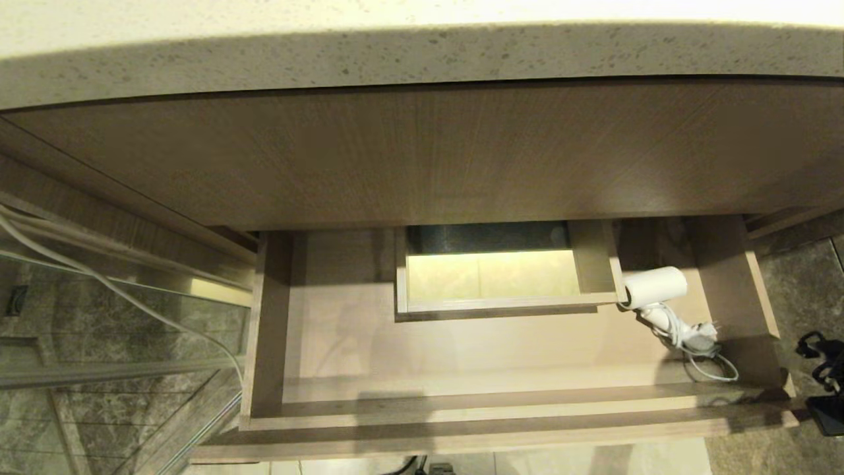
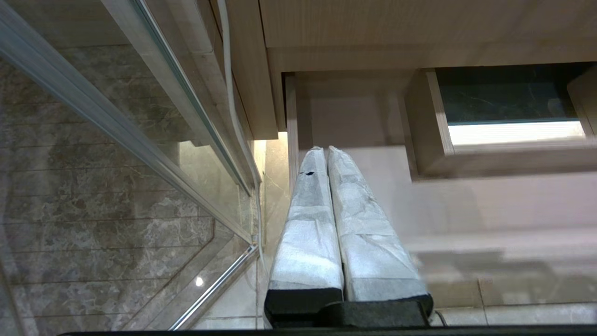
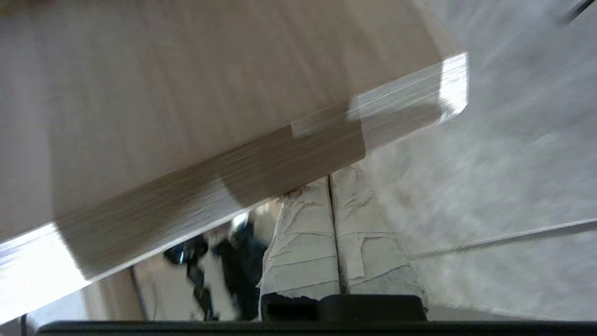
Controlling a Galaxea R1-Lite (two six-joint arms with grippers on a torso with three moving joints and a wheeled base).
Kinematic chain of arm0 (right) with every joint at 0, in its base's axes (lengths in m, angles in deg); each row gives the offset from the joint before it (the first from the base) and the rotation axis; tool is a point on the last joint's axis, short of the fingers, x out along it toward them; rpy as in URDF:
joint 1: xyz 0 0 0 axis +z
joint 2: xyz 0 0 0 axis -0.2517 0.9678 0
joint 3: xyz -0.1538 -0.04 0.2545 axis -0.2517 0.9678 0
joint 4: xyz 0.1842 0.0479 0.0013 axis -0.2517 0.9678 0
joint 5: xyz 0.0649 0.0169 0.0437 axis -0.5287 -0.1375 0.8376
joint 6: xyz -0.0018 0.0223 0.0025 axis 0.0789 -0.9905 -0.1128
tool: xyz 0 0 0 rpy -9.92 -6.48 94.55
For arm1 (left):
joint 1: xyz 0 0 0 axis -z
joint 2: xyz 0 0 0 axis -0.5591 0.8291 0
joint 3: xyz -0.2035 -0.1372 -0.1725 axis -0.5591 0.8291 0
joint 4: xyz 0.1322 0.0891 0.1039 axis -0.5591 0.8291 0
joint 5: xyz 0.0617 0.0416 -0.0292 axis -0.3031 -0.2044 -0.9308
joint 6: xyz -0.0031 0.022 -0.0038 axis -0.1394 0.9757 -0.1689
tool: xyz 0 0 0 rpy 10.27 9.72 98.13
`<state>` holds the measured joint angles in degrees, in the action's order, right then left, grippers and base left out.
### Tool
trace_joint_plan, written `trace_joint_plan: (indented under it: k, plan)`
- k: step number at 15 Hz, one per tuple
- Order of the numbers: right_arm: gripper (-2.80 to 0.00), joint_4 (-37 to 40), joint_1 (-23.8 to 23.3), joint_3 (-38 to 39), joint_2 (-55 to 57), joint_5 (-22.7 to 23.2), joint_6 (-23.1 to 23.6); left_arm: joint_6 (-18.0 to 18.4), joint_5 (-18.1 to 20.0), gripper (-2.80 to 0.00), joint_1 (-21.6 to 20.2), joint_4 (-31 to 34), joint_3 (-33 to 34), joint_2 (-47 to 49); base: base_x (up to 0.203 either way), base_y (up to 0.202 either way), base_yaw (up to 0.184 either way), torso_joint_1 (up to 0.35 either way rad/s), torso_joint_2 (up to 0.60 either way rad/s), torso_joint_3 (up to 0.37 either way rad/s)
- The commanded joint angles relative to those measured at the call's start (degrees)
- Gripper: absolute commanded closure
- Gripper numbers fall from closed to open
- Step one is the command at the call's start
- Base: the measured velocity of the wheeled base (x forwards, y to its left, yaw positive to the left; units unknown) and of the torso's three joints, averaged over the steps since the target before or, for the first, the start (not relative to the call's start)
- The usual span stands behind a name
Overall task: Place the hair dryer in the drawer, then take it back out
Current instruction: Close the drawer
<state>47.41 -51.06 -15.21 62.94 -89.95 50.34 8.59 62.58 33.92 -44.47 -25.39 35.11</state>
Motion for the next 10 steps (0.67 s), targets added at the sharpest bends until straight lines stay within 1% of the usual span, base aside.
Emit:
trace_joint_plan:
  k: [1, 3, 6, 10]
  plan:
    - [0.00, -0.18, 0.69, -0.28, -1.25, 0.09, 0.14, -0.01, 0.00, 0.00, -0.01, -0.14, 2.29, 0.00, 0.000, 0.000, 0.000, 0.000, 0.00, 0.000]
    - [0.00, 0.22, 0.88, -0.69, -2.20, 0.81, 0.27, -0.01, 0.00, 0.00, -0.01, -0.09, 2.29, 0.00, 0.000, 0.000, 0.000, 0.000, 0.00, 0.000]
    - [0.00, 0.57, 0.78, -1.11, -5.48, 5.55, 4.16, -0.10, 0.00, 0.00, -0.01, -0.07, 2.29, 0.00, 0.000, 0.000, 0.000, 0.000, 0.00, 0.000]
    - [0.00, 0.17, 1.47, -1.41, -8.90, 8.92, 5.44, -0.05, 0.00, 0.00, -0.01, -0.14, 2.29, 0.00, 0.000, 0.000, 0.000, 0.000, 0.00, 0.000]
